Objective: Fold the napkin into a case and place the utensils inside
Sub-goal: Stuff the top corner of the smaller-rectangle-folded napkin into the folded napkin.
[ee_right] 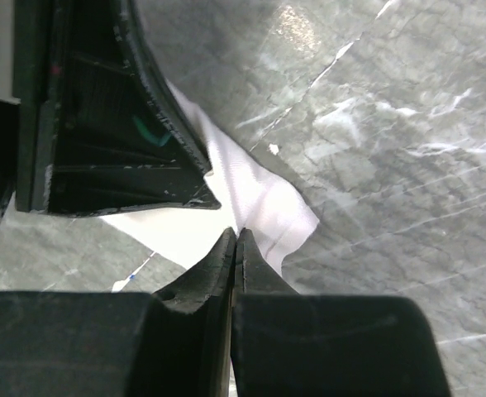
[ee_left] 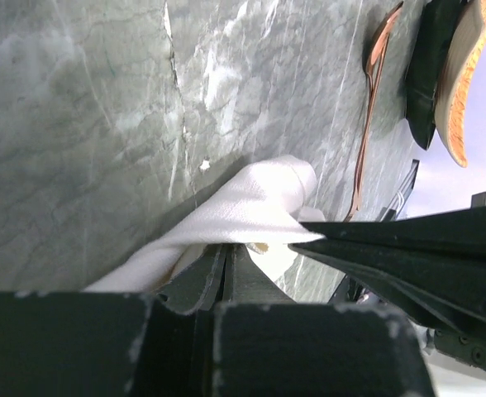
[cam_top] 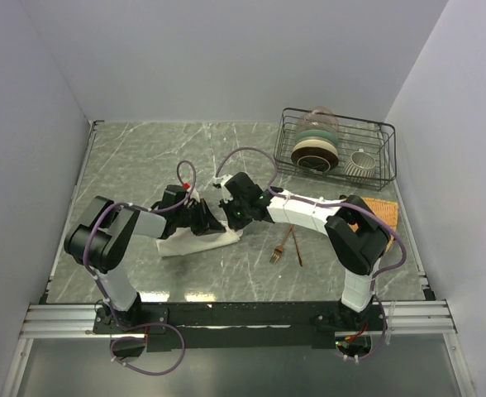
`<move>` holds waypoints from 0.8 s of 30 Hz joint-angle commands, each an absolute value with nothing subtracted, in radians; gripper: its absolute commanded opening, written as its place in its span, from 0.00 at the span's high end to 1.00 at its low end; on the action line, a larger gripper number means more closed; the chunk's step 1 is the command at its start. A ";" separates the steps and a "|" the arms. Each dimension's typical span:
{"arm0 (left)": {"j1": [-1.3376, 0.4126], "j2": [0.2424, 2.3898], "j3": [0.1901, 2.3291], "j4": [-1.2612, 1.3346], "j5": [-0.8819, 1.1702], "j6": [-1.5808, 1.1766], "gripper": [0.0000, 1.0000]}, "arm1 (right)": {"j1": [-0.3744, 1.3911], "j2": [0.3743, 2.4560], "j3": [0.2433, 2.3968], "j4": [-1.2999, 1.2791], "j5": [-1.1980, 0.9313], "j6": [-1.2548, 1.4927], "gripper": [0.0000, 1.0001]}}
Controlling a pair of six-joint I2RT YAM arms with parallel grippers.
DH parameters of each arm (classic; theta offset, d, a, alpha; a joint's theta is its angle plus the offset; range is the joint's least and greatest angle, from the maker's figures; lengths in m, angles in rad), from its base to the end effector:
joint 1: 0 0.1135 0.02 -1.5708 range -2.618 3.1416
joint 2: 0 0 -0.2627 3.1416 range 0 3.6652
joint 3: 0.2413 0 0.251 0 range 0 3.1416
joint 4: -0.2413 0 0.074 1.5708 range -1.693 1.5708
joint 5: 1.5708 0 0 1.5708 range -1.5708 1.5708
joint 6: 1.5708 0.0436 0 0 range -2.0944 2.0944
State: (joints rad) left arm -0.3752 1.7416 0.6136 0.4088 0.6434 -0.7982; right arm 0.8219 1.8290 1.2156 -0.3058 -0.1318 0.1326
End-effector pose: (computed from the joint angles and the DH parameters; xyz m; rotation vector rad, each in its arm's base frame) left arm 0.2744 -0.1362 0.1061 -0.1528 2.4822 -1.2999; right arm 0.2627 0.2910 0.1830 -0.9212 2.3969 0.5489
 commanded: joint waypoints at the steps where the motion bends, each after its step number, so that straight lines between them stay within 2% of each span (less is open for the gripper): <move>1: -0.368 1.787 0.644 0.321 0.561 -0.741 0.99 | 0.828 1.776 1.204 -0.267 -0.175 0.130 1.00; 8: -0.371 1.750 0.644 0.388 0.615 -0.756 0.99 | 0.833 1.862 1.252 -0.278 -0.140 0.137 1.00; 14: -0.371 1.648 0.624 0.439 0.627 -0.815 0.95 | 0.833 1.931 1.278 -0.293 -0.089 0.127 1.00; 24: -0.373 1.629 0.626 0.416 0.603 -0.830 0.93 | 0.831 1.925 1.288 -0.313 -0.069 0.152 1.00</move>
State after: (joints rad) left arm -0.3740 1.6226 0.6228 0.3843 0.6212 -0.8085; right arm 0.8238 1.9209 1.2583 -0.2943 -0.0994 0.1375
